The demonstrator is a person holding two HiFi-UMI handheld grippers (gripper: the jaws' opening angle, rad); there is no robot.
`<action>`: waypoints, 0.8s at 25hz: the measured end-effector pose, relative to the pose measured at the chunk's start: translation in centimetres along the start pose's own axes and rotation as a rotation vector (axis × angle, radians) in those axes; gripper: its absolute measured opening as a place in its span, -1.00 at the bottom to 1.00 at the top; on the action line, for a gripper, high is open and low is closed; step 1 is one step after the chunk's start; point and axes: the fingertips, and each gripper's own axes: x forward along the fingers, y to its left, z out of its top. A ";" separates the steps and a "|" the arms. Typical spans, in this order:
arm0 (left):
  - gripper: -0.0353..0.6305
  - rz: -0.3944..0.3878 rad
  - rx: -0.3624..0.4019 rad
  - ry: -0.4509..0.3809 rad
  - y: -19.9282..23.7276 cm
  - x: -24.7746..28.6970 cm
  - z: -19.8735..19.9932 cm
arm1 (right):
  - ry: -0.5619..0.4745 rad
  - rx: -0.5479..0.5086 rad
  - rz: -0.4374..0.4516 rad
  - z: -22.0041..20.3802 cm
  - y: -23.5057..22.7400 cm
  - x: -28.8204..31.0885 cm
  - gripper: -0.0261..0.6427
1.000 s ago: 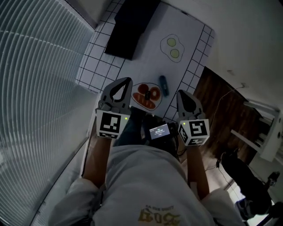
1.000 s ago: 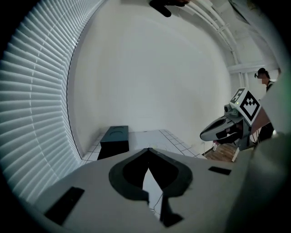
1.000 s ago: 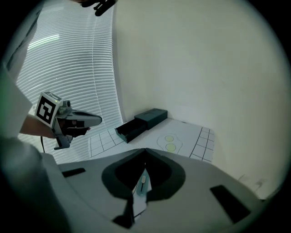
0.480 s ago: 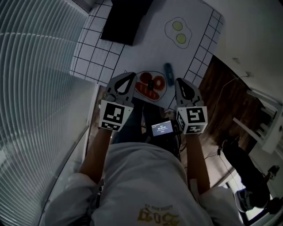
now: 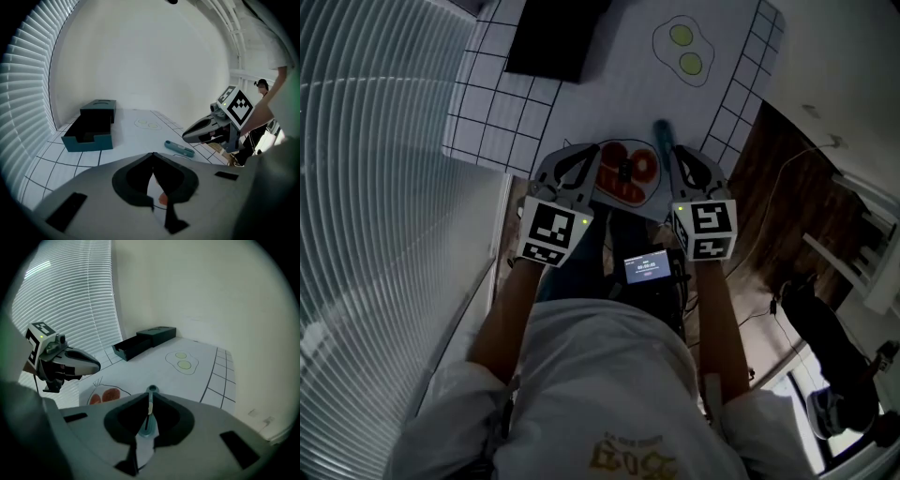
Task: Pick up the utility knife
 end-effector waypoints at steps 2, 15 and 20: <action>-0.87 -0.013 -0.005 0.009 -0.1 0.2 -0.3 | 0.025 0.005 0.003 -0.5 0.2 0.6 -0.72; -0.87 -0.036 -0.030 0.037 0.4 0.4 -0.8 | 0.140 0.036 -0.024 -2.5 0.6 3.4 -0.37; -0.87 -0.034 -0.035 0.030 0.3 0.4 -0.5 | 0.150 0.024 -0.006 -2.6 0.4 3.4 -0.50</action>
